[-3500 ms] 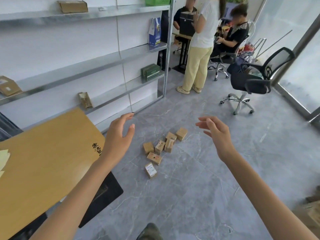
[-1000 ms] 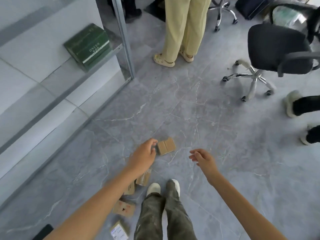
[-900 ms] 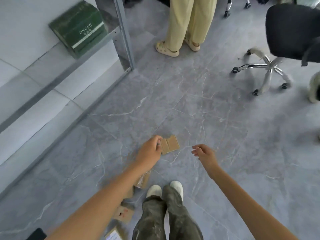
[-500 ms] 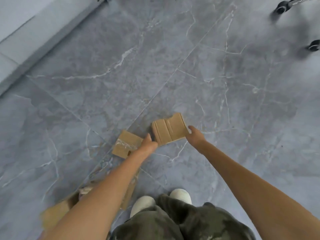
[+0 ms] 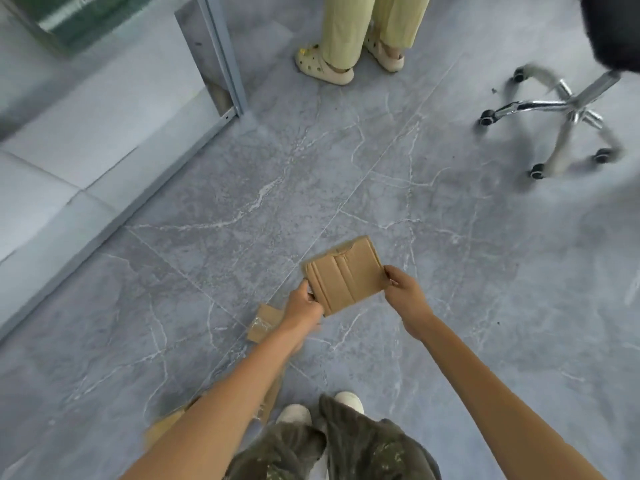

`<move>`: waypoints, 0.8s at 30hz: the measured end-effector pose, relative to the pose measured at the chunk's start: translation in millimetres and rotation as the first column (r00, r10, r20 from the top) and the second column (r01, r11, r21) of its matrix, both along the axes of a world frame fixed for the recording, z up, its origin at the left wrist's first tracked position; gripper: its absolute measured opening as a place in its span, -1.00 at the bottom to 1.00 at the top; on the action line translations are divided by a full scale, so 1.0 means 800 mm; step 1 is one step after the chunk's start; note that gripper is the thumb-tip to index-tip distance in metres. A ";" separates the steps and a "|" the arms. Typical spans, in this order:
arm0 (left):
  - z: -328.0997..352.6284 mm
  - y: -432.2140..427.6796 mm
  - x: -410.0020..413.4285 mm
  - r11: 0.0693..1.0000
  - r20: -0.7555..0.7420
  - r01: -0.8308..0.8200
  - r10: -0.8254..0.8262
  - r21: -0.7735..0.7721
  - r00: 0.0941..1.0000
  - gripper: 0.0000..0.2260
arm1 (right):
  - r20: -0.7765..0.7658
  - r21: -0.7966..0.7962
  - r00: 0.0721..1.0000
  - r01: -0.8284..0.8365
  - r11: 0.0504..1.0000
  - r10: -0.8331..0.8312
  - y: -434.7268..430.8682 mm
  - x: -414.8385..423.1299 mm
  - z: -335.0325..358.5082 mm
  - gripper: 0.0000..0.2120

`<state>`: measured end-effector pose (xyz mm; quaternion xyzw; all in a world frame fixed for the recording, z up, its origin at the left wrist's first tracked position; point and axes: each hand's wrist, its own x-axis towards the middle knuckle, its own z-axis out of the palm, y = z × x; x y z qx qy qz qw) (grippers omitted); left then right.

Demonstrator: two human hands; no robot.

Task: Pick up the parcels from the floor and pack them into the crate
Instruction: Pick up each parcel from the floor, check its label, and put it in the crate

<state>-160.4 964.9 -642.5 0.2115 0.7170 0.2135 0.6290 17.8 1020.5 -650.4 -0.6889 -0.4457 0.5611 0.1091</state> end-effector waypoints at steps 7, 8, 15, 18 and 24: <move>0.347 0.051 -0.041 0.953 -0.047 -0.096 0.115 0.286 0.992 -0.64 | -0.334 0.107 0.927 0.215 0.971 -0.169 0.044 -0.013 0.364 -0.71; 0.393 0.057 -0.049 0.940 -0.039 -0.121 0.140 0.320 0.989 -0.63 | -0.371 0.141 0.915 0.221 0.965 -0.156 0.048 -0.016 0.411 -0.74; 0.690 0.059 -0.098 0.776 0.085 -0.301 0.307 0.554 0.948 -0.85 | -0.487 0.360 0.873 0.224 0.906 -0.022 0.056 -0.069 0.684 -0.94; 0.771 0.041 -0.120 0.720 0.064 -0.295 0.330 0.629 0.942 -0.68 | -0.568 0.391 0.823 0.242 0.888 0.026 0.042 -0.097 0.762 -0.89; 0.853 -0.025 -0.151 0.624 -0.049 -0.313 0.492 0.716 0.869 -0.62 | -0.660 0.330 0.751 0.288 0.899 0.001 -0.013 -0.125 0.843 -0.65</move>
